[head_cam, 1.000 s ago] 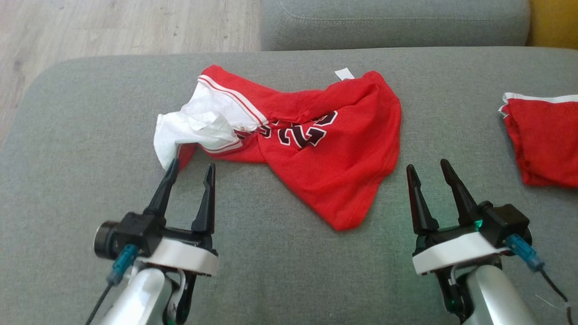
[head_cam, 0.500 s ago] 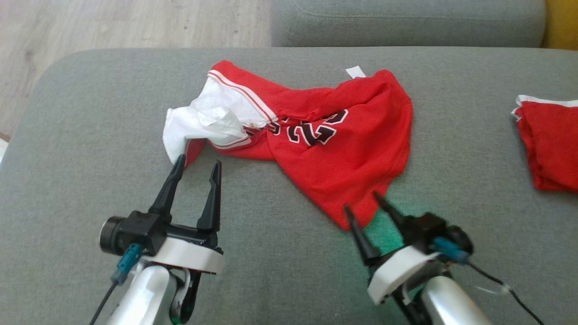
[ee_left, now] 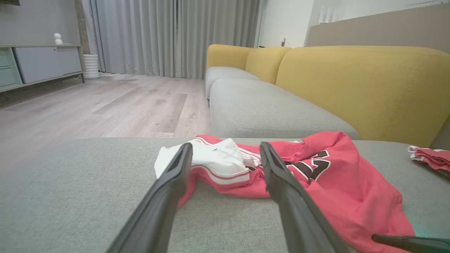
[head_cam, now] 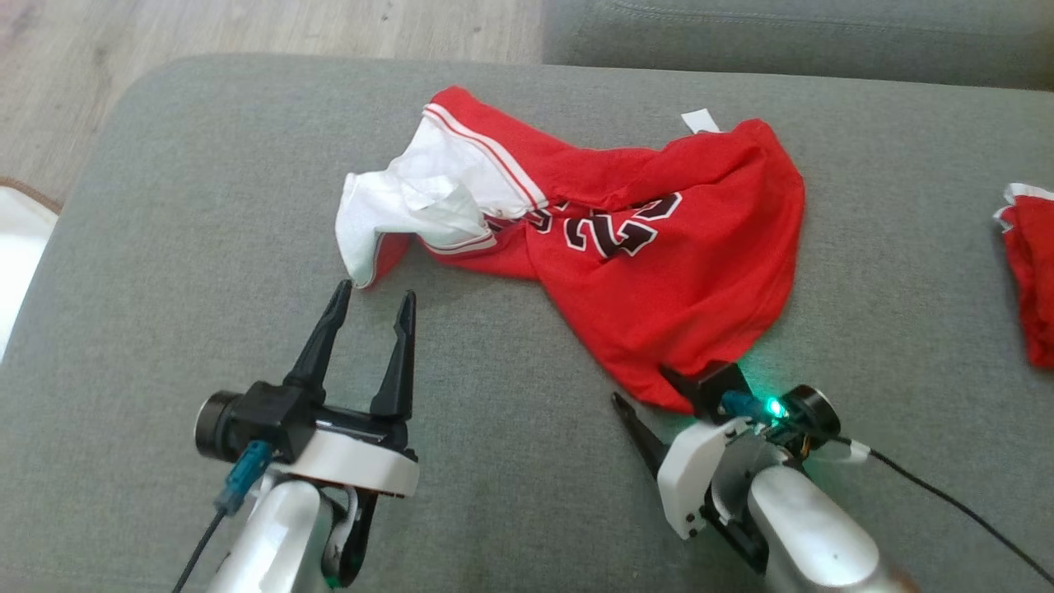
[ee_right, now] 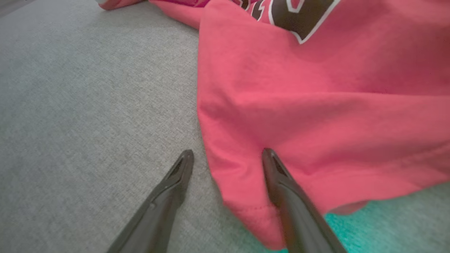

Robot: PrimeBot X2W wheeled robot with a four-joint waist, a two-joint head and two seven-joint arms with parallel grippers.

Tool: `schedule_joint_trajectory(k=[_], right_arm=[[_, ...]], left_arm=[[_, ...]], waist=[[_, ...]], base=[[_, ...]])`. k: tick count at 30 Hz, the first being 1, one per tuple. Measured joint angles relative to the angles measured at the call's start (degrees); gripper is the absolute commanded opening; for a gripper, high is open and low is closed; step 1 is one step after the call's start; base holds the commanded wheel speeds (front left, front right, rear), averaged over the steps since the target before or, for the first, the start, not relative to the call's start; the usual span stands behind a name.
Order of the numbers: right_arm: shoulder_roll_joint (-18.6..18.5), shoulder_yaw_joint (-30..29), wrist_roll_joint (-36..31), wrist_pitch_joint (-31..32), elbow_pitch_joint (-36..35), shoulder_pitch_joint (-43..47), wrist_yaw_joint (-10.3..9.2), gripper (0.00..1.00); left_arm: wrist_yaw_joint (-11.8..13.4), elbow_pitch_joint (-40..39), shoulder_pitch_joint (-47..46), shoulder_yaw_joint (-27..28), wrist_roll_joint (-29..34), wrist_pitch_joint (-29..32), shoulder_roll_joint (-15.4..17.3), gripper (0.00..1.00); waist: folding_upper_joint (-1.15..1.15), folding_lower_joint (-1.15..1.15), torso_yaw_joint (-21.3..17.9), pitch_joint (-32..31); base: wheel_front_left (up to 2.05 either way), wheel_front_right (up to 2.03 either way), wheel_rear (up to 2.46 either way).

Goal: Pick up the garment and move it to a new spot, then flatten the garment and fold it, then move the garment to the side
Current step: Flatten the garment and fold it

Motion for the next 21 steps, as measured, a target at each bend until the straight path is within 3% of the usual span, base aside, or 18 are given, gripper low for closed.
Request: schedule_joint_trajectory(k=[1,2,3,12,21], right_arm=[[0.01,0.01,-0.11,0.05,0.56,-0.49,0.00,1.00],[0.03,0.07,-0.11,0.19,0.99,-0.91,0.00,0.40],[0.03,0.07,-0.11,0.19,0.99,-0.91,0.00,0.00],[-0.64,-2.60,-0.09,-0.19,2.82,-2.22,0.01,0.00],[-8.61,-15.64,-1.49,1.04,0.83,1.60,0.01,0.00]], left_arm=[[-0.34,0.12,0.00,0.32,0.11,0.00,-0.07,1.00],[-0.38,0.27,0.01,0.60,0.11,0.00,-0.11,1.00],[-0.38,0.27,0.01,0.60,0.11,0.00,-0.11,1.00],[-0.96,0.76,0.01,3.05,1.59,0.00,-0.73,1.00],[-1.88,1.36,0.02,4.02,3.08,0.00,-1.55,1.00]], waist=[[0.00,0.00,0.13,0.10],[0.00,0.00,0.15,0.16],[0.00,0.00,0.15,0.16],[0.00,0.00,-2.55,-0.27],[0.00,0.00,-6.07,-1.84]], base=[[0.00,0.00,0.00],[0.00,0.00,0.00],[0.00,0.00,0.00],[0.00,0.00,0.00],[0.00,0.00,0.00]])
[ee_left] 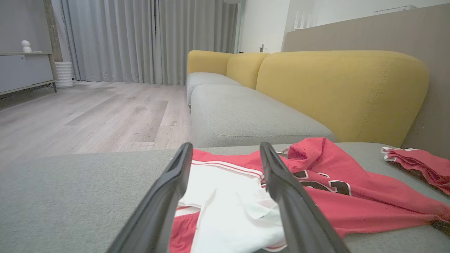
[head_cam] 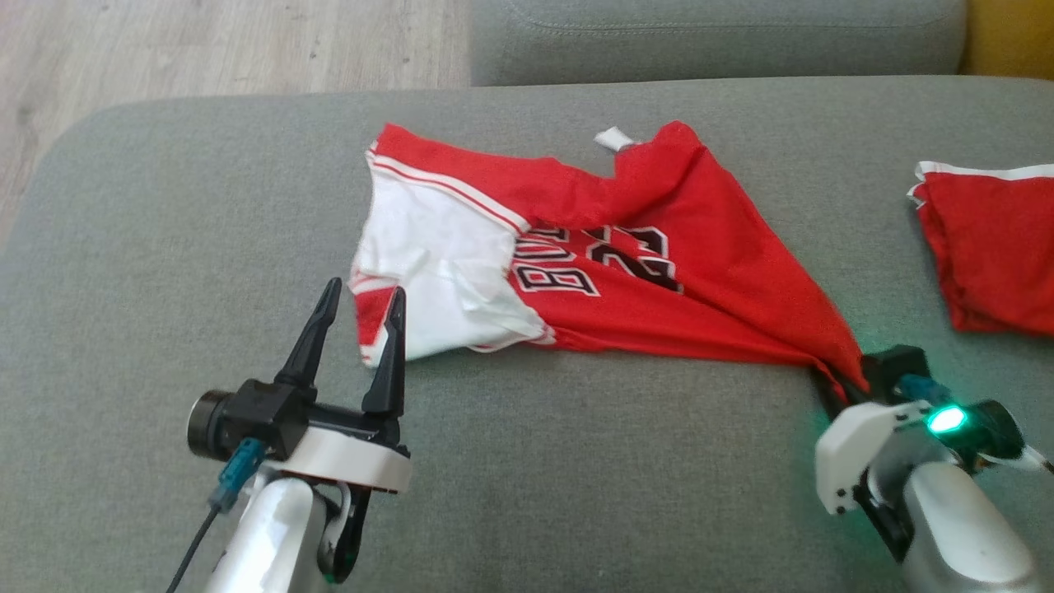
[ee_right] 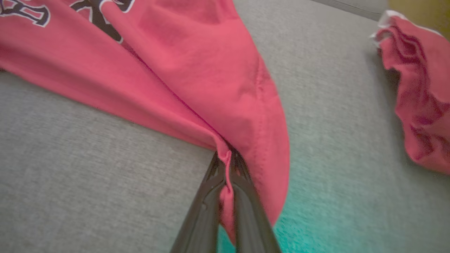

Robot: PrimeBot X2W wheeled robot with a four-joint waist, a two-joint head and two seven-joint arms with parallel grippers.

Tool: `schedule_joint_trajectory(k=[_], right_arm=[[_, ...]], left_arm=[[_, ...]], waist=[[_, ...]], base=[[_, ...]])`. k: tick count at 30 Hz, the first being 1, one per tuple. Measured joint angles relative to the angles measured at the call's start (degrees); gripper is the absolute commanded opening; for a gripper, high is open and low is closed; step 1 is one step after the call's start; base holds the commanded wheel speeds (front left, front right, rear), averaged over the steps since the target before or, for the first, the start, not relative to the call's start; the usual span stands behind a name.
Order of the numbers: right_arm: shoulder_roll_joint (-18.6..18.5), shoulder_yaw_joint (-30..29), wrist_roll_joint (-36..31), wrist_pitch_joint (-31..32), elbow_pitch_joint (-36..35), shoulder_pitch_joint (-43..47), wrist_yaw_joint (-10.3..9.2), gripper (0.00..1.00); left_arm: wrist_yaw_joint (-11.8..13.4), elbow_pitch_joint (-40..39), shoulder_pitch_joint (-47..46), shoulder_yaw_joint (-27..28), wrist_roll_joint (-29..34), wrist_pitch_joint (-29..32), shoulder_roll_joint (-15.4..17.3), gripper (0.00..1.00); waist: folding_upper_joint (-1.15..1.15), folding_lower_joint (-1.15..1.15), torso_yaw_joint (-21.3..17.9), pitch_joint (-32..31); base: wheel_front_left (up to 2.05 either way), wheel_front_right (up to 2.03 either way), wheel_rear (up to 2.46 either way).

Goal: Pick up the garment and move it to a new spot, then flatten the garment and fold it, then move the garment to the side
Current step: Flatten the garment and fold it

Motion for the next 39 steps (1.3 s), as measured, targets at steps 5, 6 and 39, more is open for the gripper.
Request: schedule_joint_trajectory(k=[5,6,39], right_arm=[[0.37,-4.83,-1.35,1.49,-2.97,2.96,0.00,0.00],[0.67,-5.47,-1.66,1.83,-3.65,3.47,0.00,0.00],[4.95,15.18,14.34,-6.12,-19.53,0.82,0.00,1.00]], left_arm=[[-0.53,0.05,0.00,0.43,0.48,0.00,-0.27,1.00],[-0.54,0.07,0.01,0.59,0.48,0.00,-0.29,1.00],[-1.52,1.36,0.44,1.19,1.94,0.00,-1.90,1.00]], waist=[[0.00,0.00,-0.54,-0.54],[0.00,0.00,-0.57,-0.66],[0.00,0.00,6.42,1.75]], base=[[0.00,0.00,0.00],[0.00,0.00,0.00],[0.00,0.00,0.00]])
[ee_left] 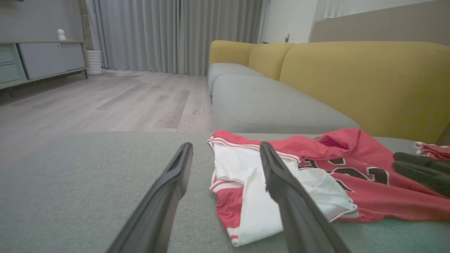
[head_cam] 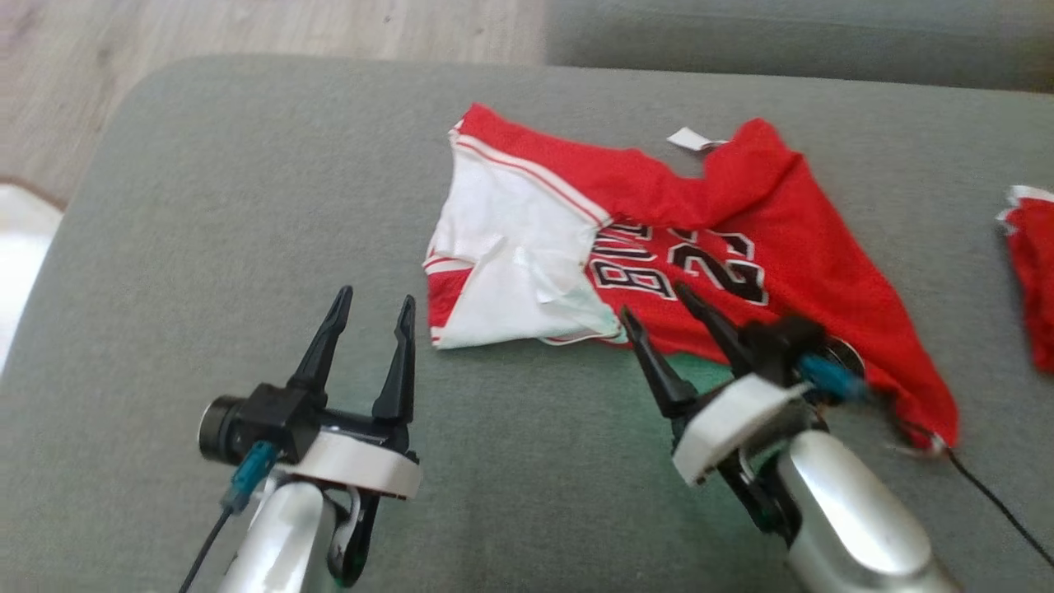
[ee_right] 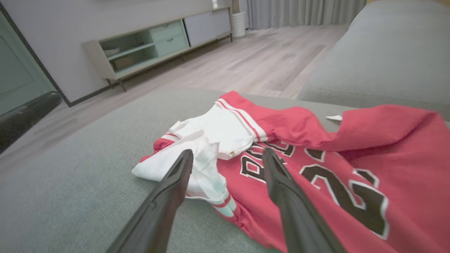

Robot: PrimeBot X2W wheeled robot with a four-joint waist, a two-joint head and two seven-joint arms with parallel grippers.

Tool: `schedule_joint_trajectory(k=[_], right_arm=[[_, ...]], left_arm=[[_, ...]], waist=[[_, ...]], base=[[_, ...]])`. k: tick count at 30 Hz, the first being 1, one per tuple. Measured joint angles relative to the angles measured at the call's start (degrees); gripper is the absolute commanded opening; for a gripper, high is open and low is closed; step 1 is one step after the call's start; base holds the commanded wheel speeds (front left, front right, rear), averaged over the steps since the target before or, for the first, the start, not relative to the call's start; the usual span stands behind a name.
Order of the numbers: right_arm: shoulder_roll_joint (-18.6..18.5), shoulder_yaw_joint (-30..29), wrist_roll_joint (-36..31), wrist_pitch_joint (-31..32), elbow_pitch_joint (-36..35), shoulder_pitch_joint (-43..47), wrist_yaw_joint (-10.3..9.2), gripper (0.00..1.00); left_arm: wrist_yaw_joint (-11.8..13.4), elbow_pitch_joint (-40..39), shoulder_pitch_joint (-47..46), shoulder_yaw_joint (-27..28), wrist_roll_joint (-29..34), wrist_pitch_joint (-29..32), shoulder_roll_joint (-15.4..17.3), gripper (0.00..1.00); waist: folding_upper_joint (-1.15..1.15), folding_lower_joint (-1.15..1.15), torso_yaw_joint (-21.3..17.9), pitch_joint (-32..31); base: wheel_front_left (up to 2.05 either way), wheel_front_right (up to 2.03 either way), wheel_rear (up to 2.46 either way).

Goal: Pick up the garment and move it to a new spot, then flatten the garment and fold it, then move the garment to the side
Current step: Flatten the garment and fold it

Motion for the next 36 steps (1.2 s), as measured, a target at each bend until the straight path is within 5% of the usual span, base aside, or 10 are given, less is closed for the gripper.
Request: schedule_joint_trajectory(k=[7,17,18,19,36], right_arm=[[-1.36,6.76,8.53,6.09,8.86,-7.78,0.00,1.00],[-3.07,15.16,16.10,6.54,20.62,-17.64,0.00,1.00],[-3.07,16.24,17.11,6.15,21.11,-18.20,0.00,0.34],[-3.07,17.42,18.15,5.94,21.45,-18.76,0.00,0.00],[-5.84,45.47,26.26,-2.12,12.91,-20.87,0.00,0.00]], left_arm=[[-0.01,0.81,-1.98,-1.75,-0.04,0.00,-0.36,1.00],[0.55,1.42,-3.26,-4.47,-2.09,0.00,-0.49,1.00],[0.57,1.41,-3.36,-4.79,-2.16,0.00,-0.51,1.00],[0.62,1.40,-3.49,-5.03,-2.16,0.00,-0.51,1.00],[1.54,2.10,-3.65,-3.03,-1.93,0.00,-0.56,1.00]], waist=[[0.00,0.00,3.98,1.94],[0.00,0.00,9.24,3.89],[0.00,0.00,9.54,4.04],[0.00,0.00,9.77,4.16],[0.00,0.00,6.60,1.35]], base=[[0.00,0.00,0.00],[0.00,0.00,0.00],[0.00,0.00,0.00],[0.00,0.00,0.00],[0.00,0.00,0.00]])
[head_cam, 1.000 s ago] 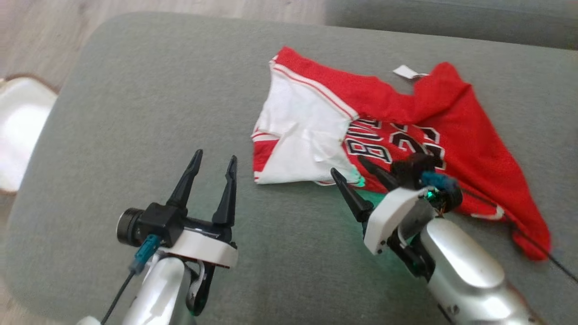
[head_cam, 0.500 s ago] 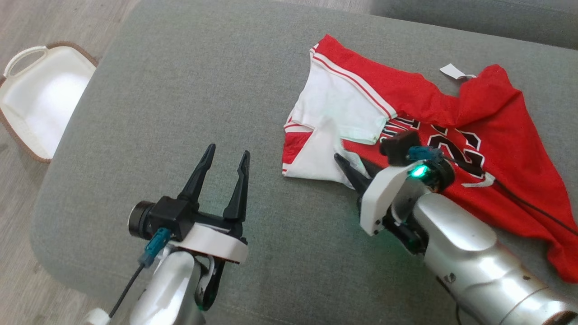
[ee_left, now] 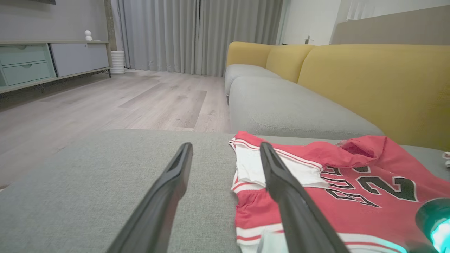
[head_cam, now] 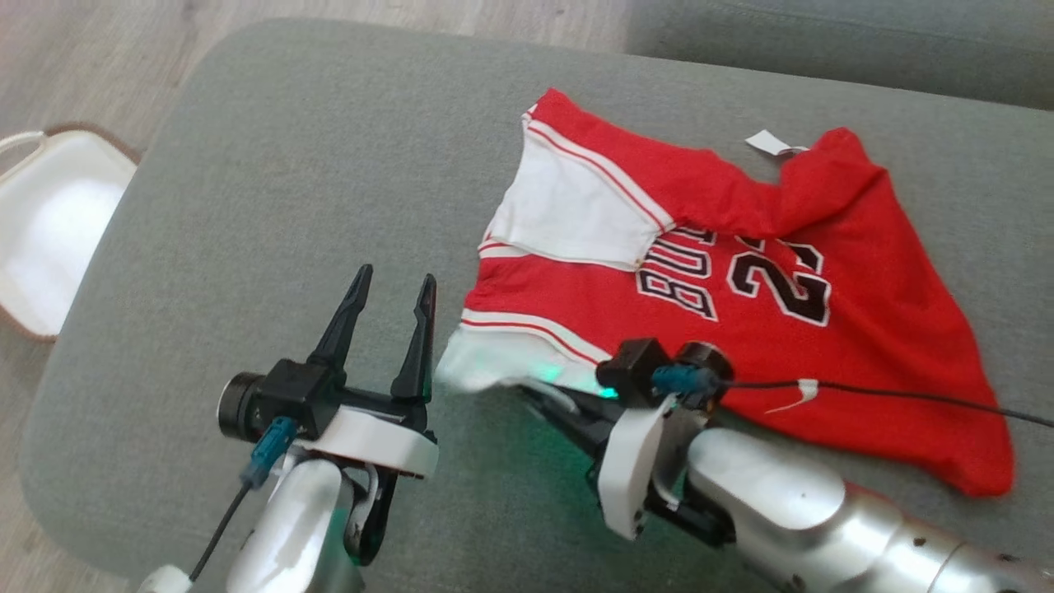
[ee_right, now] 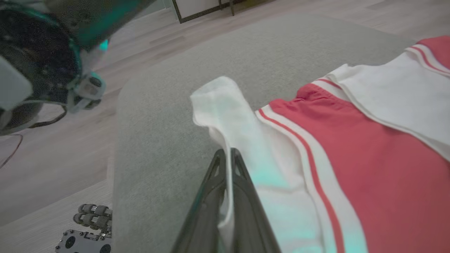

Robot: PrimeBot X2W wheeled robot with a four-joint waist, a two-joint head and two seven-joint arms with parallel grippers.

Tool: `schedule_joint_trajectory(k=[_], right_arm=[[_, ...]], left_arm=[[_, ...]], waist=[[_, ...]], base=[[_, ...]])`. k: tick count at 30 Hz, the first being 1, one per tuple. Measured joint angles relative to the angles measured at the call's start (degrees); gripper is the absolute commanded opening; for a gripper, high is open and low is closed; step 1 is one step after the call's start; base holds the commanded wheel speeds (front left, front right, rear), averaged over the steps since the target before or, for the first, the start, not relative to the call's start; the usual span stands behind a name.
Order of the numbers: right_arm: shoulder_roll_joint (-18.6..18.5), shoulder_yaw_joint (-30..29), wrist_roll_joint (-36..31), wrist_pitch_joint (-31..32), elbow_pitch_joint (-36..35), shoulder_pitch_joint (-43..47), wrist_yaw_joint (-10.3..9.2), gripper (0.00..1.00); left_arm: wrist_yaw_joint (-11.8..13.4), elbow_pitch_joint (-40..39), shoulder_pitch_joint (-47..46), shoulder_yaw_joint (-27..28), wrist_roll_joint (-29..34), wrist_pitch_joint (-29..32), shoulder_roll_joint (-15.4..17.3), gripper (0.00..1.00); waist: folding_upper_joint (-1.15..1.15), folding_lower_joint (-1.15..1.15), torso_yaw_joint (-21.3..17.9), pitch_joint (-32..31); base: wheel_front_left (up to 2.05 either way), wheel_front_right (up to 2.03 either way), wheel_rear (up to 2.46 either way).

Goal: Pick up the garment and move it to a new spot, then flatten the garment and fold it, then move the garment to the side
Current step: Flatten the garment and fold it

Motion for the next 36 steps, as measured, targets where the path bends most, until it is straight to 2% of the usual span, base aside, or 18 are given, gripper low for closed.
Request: schedule_joint_trajectory(k=[1,2,3,9,12,15,18,21,26,28,29,31,32,36], right_arm=[[0.03,0.69,0.35,0.00,-0.74,0.04,0.00,0.00],[0.07,1.22,0.58,0.01,-1.49,0.06,0.00,0.22],[0.10,1.56,0.59,0.01,-2.12,0.08,0.00,1.00],[0.94,2.08,-0.12,-0.13,-4.95,1.88,0.00,1.00],[0.79,2.09,0.40,-3.57,-4.87,2.34,0.00,1.00],[0.20,-1.72,0.85,-6.34,-3.45,2.30,0.00,1.00],[-1.45,-9.10,0.44,-7.67,-1.26,2.39,0.00,1.00],[-2.88,-19.83,-1.97,-8.13,0.38,3.59,-0.01,1.00],[-3.16,-41.32,-11.80,-8.14,-3.12,11.65,0.00,1.00],[-2.31,-49.08,-16.24,-8.16,-5.44,16.69,0.00,1.00],[-0.46,-54.80,-19.29,-8.28,-7.66,21.81,-0.01,1.00],[2.02,-58.45,-22.12,-8.28,-9.98,26.41,0.00,1.00],[2.02,-58.45,-22.12,-8.28,-9.98,26.41,0.00,1.00],[6.03,-62.38,-26.59,-8.28,-13.79,31.09,0.00,1.00]], left_arm=[[-0.01,0.09,0.01,0.10,0.18,0.00,0.00,1.00],[-0.01,0.14,0.03,0.18,0.48,0.00,0.00,1.00],[-0.02,0.22,0.07,0.26,0.49,0.00,0.00,1.00],[-0.05,0.71,1.22,1.36,0.99,0.00,0.12,1.00],[-0.05,0.73,1.36,1.82,1.01,0.00,0.29,1.00],[-0.04,0.68,1.41,2.25,1.08,0.00,0.33,1.00],[-0.01,0.54,2.02,2.88,1.08,0.00,0.42,1.00],[-0.01,0.27,2.73,3.25,1.52,0.00,0.44,1.00],[0.00,-0.57,3.37,3.75,1.57,0.00,0.48,1.00],[0.00,-0.68,3.47,3.86,1.57,0.00,0.48,1.00],[0.00,-0.85,3.47,3.99,1.57,0.00,0.48,1.00],[-0.01,-0.85,3.47,4.35,1.56,0.00,0.49,1.00],[-0.01,-0.85,3.47,4.35,1.56,0.00,0.49,1.00],[-0.26,-0.30,3.43,4.64,1.56,0.00,0.60,1.00]], waist=[[0.00,0.00,-0.34,-0.20],[0.00,0.00,-0.68,-0.42],[0.00,0.00,-1.02,-0.64],[0.00,0.00,-3.20,-2.03],[0.00,0.00,-4.52,-2.80],[0.00,0.00,-5.92,-3.63],[0.00,0.00,-7.37,-4.44],[0.00,0.00,-8.71,-5.14],[0.00,0.00,-10.89,-5.92],[0.00,0.00,-11.61,-6.04],[0.00,0.00,-12.17,-6.03],[0.00,-0.01,-12.78,-5.84],[0.00,-0.01,-12.78,-5.84],[0.00,0.00,-14.04,-4.95]], base=[[0.00,0.00,0.00],[0.00,0.00,0.00],[0.00,0.00,0.00],[0.00,0.00,0.00],[0.00,0.00,0.00],[0.00,0.00,0.00],[0.00,0.00,0.00],[0.00,0.00,0.00],[0.00,0.00,0.00],[0.00,0.00,0.00],[0.00,0.00,0.00],[0.00,0.00,0.00],[0.00,0.00,0.00],[0.00,0.00,0.00]])
